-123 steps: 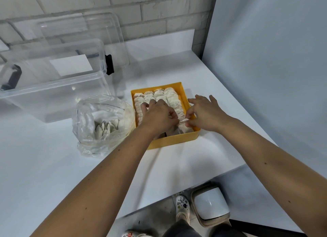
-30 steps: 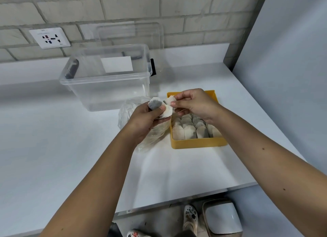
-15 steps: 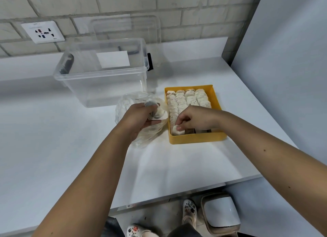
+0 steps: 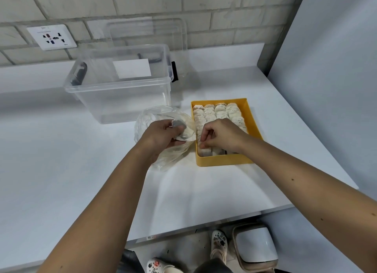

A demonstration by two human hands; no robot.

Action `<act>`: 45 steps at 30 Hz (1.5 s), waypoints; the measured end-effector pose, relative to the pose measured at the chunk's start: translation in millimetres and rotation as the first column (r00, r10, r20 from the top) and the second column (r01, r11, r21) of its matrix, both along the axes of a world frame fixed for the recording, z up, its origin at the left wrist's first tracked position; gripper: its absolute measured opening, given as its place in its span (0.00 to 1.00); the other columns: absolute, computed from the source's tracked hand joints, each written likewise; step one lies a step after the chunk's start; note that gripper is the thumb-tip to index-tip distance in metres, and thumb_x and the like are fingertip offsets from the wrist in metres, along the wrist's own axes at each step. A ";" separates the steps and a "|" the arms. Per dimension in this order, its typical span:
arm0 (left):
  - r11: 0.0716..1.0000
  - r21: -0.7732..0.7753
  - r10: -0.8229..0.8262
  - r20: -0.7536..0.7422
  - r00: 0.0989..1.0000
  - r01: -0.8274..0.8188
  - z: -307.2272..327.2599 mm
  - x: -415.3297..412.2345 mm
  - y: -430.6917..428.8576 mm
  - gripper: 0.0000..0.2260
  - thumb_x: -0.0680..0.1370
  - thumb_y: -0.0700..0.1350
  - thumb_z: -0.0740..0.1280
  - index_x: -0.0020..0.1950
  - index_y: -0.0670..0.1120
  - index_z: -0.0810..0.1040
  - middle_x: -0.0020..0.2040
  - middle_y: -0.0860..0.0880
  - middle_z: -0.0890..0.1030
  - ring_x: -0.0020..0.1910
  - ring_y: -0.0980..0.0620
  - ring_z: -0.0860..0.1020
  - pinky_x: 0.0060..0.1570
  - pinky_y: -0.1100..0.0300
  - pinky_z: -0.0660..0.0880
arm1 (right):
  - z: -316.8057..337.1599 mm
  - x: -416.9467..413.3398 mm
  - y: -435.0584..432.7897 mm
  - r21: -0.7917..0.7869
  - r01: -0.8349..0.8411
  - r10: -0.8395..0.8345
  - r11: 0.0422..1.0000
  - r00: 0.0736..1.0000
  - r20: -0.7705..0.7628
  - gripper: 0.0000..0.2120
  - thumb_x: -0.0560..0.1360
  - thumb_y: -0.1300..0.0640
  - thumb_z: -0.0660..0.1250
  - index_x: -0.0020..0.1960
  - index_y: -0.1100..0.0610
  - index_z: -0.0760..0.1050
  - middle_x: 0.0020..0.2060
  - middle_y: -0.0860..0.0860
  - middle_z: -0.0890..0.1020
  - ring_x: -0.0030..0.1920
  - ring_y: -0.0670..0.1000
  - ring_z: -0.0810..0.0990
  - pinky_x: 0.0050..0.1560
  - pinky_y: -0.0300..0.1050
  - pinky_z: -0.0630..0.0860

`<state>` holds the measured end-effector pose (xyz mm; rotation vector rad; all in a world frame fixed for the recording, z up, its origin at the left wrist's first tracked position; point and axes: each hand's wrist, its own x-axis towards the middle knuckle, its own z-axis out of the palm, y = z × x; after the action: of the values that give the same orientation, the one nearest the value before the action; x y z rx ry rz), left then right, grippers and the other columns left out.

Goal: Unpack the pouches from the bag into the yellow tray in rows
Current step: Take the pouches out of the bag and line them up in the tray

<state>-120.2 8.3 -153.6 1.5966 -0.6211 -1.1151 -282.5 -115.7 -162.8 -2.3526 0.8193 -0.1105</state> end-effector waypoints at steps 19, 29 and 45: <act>0.990 -0.058 -0.132 -0.027 0.991 0.130 10.3 -17.7 -6.6 0.10 0.78 0.36 0.69 0.58 0.42 0.82 0.48 0.44 0.86 0.43 0.52 0.85 0.41 0.63 0.82 | 27.4 -2.5 0.2 0.221 0.182 -0.236 0.958 0.940 0.249 0.09 0.67 0.55 0.79 0.44 0.55 0.82 0.41 0.48 0.82 0.41 0.45 0.78 0.48 0.45 0.78; 0.999 -0.007 0.054 0.012 0.998 -0.054 1.3 -6.9 -5.2 0.13 0.79 0.34 0.67 0.63 0.42 0.80 0.58 0.43 0.78 0.47 0.53 0.81 0.47 0.61 0.82 | 13.6 -23.1 3.8 0.374 0.289 -0.304 0.881 0.952 -0.019 0.09 0.66 0.55 0.80 0.42 0.54 0.81 0.44 0.52 0.85 0.50 0.54 0.82 0.53 0.49 0.79; 0.992 0.013 0.122 0.127 0.984 -0.125 0.6 -9.8 -10.8 0.13 0.75 0.38 0.69 0.58 0.49 0.82 0.41 0.48 0.80 0.40 0.51 0.76 0.47 0.55 0.79 | 10.6 -9.6 21.8 0.045 0.297 -0.289 0.954 0.949 -0.130 0.15 0.63 0.47 0.80 0.45 0.46 0.77 0.43 0.44 0.82 0.50 0.51 0.80 0.59 0.56 0.75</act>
<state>-130.0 -2.5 -153.1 1.7094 -0.5862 -0.9377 -292.1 -93.9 -152.2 -2.1806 1.2127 -0.0642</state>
